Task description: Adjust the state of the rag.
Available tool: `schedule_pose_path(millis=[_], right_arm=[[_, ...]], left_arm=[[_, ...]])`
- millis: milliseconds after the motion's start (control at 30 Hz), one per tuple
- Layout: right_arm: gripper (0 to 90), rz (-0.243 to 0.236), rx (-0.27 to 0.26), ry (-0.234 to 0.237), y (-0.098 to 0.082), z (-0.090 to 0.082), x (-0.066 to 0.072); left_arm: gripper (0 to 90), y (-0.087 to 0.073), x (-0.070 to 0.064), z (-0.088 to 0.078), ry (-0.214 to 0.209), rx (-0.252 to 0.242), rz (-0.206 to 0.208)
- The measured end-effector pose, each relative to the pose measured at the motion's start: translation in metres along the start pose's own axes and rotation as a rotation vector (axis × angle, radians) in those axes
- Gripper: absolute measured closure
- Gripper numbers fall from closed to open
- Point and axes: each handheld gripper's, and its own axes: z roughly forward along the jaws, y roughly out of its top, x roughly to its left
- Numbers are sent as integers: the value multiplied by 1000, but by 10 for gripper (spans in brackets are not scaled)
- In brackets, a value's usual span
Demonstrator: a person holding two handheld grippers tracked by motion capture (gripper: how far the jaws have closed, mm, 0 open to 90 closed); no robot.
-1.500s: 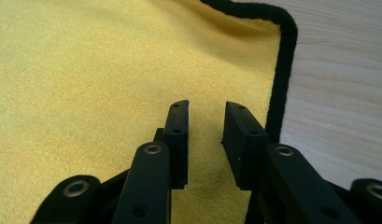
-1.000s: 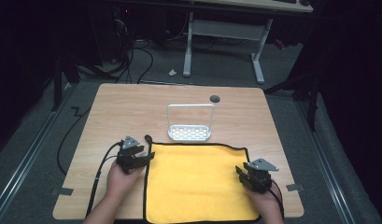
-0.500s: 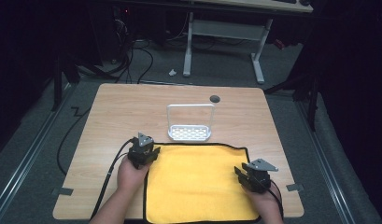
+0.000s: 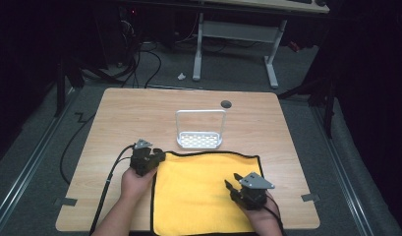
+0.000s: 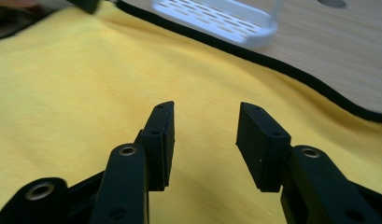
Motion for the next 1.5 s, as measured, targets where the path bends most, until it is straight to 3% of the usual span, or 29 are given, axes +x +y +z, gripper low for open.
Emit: schedule_pose_path(millis=[233,500,767,1067,1233,1333,1500], right_arm=[[555,-87,1,85,19,15,56],[540,-210,58,194,28,46,125],[537,-251,94,264,35,73,167],[517,-228,105,355,40,80,193],[535,-245,121,350,35,82,194],[606,-251,130,336,35,80,189],[797,-250,131,320,34,77,180]], left_arm=[[822,0,0,-1,-3,-7,4],[818,0,-3,0,21,-7,28],[821,0,-5,0,27,-5,43],[816,0,-3,0,19,-2,25],[811,0,-2,0,16,0,21],[809,0,-2,0,12,0,17],[804,0,-1,0,7,0,12]])
